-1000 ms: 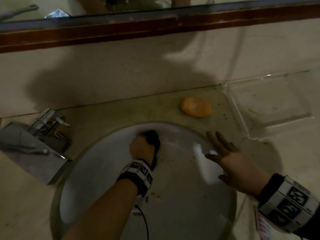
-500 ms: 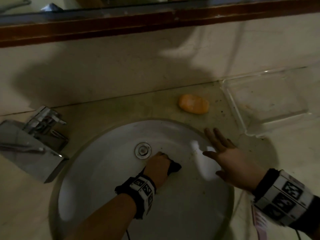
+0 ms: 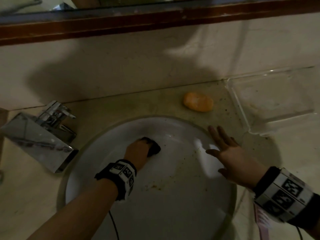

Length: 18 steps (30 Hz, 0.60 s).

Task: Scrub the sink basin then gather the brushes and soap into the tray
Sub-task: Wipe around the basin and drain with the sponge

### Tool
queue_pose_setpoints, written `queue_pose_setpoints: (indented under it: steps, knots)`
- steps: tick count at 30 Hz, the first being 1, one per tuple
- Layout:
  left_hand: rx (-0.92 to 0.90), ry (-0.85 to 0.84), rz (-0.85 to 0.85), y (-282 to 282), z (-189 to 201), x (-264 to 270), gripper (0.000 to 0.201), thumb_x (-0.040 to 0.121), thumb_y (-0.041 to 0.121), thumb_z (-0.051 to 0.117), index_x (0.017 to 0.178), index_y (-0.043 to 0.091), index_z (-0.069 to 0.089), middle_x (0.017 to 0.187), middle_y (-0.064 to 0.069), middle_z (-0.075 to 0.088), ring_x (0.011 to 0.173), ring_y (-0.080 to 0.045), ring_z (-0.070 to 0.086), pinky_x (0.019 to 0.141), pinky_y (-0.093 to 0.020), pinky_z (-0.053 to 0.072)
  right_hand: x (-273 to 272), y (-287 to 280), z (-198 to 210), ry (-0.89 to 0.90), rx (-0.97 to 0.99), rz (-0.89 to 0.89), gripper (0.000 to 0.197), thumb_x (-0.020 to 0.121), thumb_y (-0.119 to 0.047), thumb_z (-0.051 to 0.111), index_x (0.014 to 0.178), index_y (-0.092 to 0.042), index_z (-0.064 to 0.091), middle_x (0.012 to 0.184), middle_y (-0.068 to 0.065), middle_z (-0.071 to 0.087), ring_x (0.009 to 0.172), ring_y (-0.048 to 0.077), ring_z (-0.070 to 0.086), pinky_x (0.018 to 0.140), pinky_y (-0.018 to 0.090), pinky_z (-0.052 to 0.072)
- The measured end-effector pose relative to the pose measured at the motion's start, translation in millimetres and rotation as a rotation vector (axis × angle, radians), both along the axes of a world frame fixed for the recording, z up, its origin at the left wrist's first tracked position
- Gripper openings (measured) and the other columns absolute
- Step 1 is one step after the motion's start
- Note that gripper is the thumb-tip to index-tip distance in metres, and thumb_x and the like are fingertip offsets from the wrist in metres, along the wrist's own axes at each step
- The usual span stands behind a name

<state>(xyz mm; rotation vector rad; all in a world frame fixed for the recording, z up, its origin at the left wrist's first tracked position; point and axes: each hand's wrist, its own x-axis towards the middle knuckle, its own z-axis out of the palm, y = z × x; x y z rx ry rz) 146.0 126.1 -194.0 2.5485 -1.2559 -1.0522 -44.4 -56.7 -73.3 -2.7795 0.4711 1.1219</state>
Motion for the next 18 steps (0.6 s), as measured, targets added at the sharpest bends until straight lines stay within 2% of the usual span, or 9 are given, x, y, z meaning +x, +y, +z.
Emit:
queue_pose_setpoints:
  steps: [3,5,8,11,13,15,16,17,18]
  knots:
    - [0.075,0.062,-0.087,6.7,-9.8,-19.1,0.045,0.102,0.015,0.036,0.147,0.013,0.029,0.155,-0.006,0.027,0.143,-0.02,0.026,0.12,-0.026,0.015,0.2,0.8,1.4,0.007,-0.008,0.003,0.069,0.088,-0.02,0.062,0.147,-0.024,0.026,0.14,0.008,-0.042,0.138,0.033,-0.033,0.12,0.052,0.009]
    - [0.124,0.008,-0.166,10.4,-8.6,-30.7,0.047,0.103,0.017,0.031,0.149,0.012,0.021,0.157,-0.005,0.021,0.145,-0.019,0.021,0.121,-0.027,0.011,0.2,3.0,2.0,0.008,-0.013,0.005,0.069,0.088,-0.019,0.062,0.147,-0.024,0.027,0.139,0.009,-0.043,0.141,0.036,-0.029,0.12,0.053,0.009]
    - [0.147,-0.05,-0.281,19.6,0.6,-49.3,0.05,0.101,0.013,0.034,0.149,0.01,0.02,0.157,-0.005,0.022,0.144,-0.021,0.02,0.121,-0.03,0.014,1.0,4.5,2.3,0.001,-0.019,-0.004,0.069,0.088,-0.02,0.062,0.147,-0.025,0.026,0.138,0.009,-0.043,0.141,0.036,-0.029,0.12,0.052,0.008]
    - [0.173,0.053,-0.289,32.9,-2.6,-70.1,0.049,0.099,0.013,0.038,0.147,0.013,0.027,0.154,-0.004,0.028,0.142,-0.023,0.025,0.118,-0.032,0.022,1.9,4.1,0.7,-0.001,-0.016,-0.009,0.07,0.088,-0.018,0.063,0.147,-0.024,0.026,0.137,0.01,-0.044,0.138,0.035,-0.033,0.119,0.053,0.009]
    - [0.181,0.155,-0.196,33.4,-3.1,-74.5,0.038,0.1,0.015,0.04,0.136,0.007,0.046,0.141,-0.009,0.047,0.129,-0.022,0.044,0.109,-0.029,0.034,1.8,4.1,-0.5,0.003,-0.021,-0.007,0.071,0.088,-0.017,0.062,0.148,-0.023,0.025,0.135,0.01,-0.045,0.136,0.035,-0.035,0.119,0.054,0.009]
    - [0.179,0.242,-0.082,29.0,6.8,-66.0,0.028,0.097,0.017,0.046,0.114,-0.001,0.06,0.106,-0.01,0.062,0.096,-0.02,0.059,0.084,-0.028,0.043,1.8,3.7,-0.9,0.011,-0.031,-0.002,0.071,0.088,-0.017,0.062,0.148,-0.024,0.025,0.134,0.009,-0.045,0.139,0.037,-0.031,0.119,0.053,0.01]
    - [0.162,0.287,-0.044,28.2,12.3,-57.8,0.027,0.095,0.018,0.049,0.103,-0.003,0.064,0.086,-0.007,0.06,0.077,-0.016,0.057,0.073,-0.026,0.04,2.0,3.1,-0.6,0.013,-0.03,0.0,0.07,0.088,-0.017,0.061,0.148,-0.024,0.026,0.135,0.009,-0.045,0.141,0.037,-0.029,0.119,0.053,0.01]
    - [0.136,0.327,0.024,27.6,17.1,-47.8,0.024,0.093,0.018,0.053,0.092,-0.002,0.067,0.074,-0.004,0.056,0.064,-0.012,0.052,0.068,-0.024,0.038,2.2,2.2,-0.4,0.015,-0.026,-0.001,0.069,0.088,-0.018,0.061,0.147,-0.025,0.026,0.138,0.008,-0.044,0.141,0.037,-0.028,0.119,0.052,0.011]
    - [0.098,0.343,0.114,28.3,23.1,-37.8,0.021,0.089,0.015,0.056,0.078,0.002,0.067,0.068,-0.002,0.053,0.06,-0.012,0.051,0.066,-0.023,0.038,1.9,1.2,-0.4,0.016,-0.019,-0.006,0.068,0.088,-0.018,0.061,0.147,-0.026,0.027,0.143,0.009,-0.042,0.142,0.036,-0.027,0.12,0.052,0.011]
